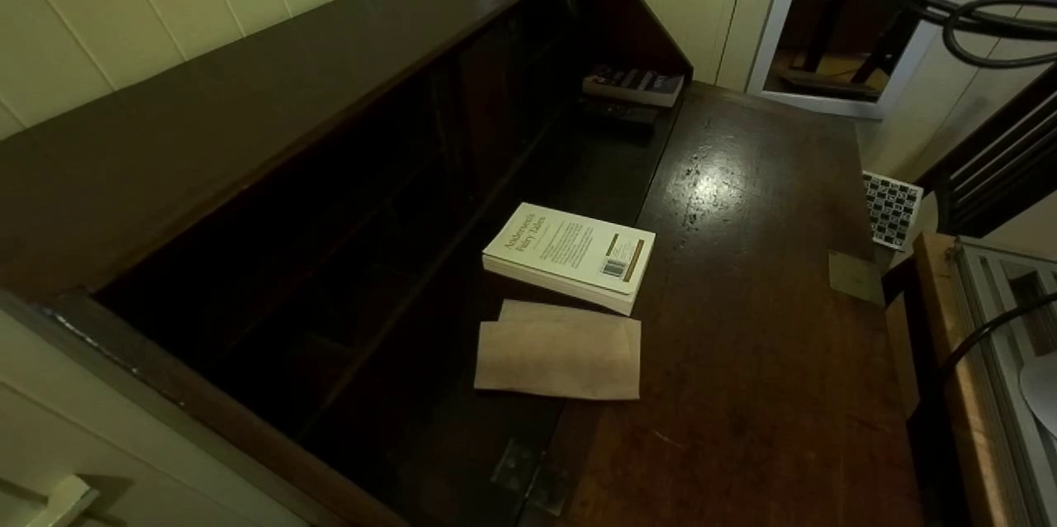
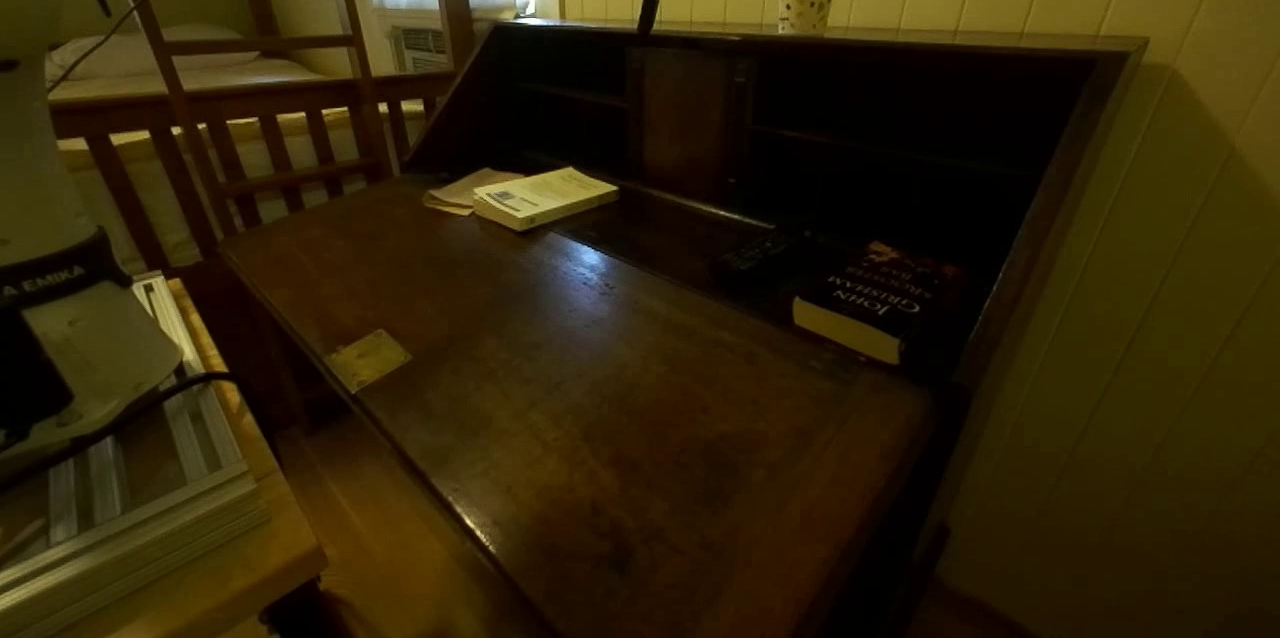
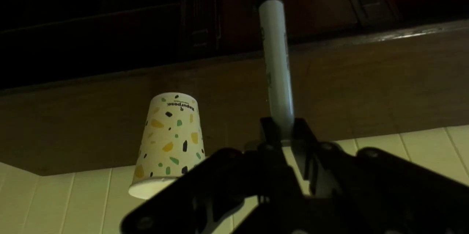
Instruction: Put the marker on top of the table
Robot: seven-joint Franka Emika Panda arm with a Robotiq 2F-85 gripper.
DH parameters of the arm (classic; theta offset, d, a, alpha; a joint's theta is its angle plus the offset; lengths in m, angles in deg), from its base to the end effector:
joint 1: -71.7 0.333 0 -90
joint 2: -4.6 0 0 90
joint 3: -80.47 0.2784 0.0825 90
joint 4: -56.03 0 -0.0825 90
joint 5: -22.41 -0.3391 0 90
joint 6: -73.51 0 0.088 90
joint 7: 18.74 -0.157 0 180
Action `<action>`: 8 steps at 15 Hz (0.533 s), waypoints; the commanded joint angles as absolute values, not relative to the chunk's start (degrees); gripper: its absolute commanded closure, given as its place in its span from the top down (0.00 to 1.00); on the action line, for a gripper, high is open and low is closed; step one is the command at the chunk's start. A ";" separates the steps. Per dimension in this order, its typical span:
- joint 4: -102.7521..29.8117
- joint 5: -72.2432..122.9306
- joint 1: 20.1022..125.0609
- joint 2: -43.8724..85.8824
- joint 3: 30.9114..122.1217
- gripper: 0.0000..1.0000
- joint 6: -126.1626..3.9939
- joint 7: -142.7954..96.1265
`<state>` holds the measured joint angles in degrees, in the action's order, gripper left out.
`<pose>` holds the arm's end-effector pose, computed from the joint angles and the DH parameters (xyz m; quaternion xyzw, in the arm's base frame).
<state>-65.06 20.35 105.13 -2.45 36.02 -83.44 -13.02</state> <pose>0.5553 -0.1197 0.4812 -0.9332 0.0695 -0.3524 0.0020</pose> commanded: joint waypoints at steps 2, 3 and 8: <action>-67.01 15.80 106.61 -1.23 34.52 0.04 -82.57 -5.15; -67.41 14.96 106.62 -0.97 34.55 0.04 -82.19 -3.83; -69.62 12.53 106.40 1.64 34.63 0.04 -82.67 3.04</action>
<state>-68.83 15.30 105.62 0.38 35.45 -83.11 -2.23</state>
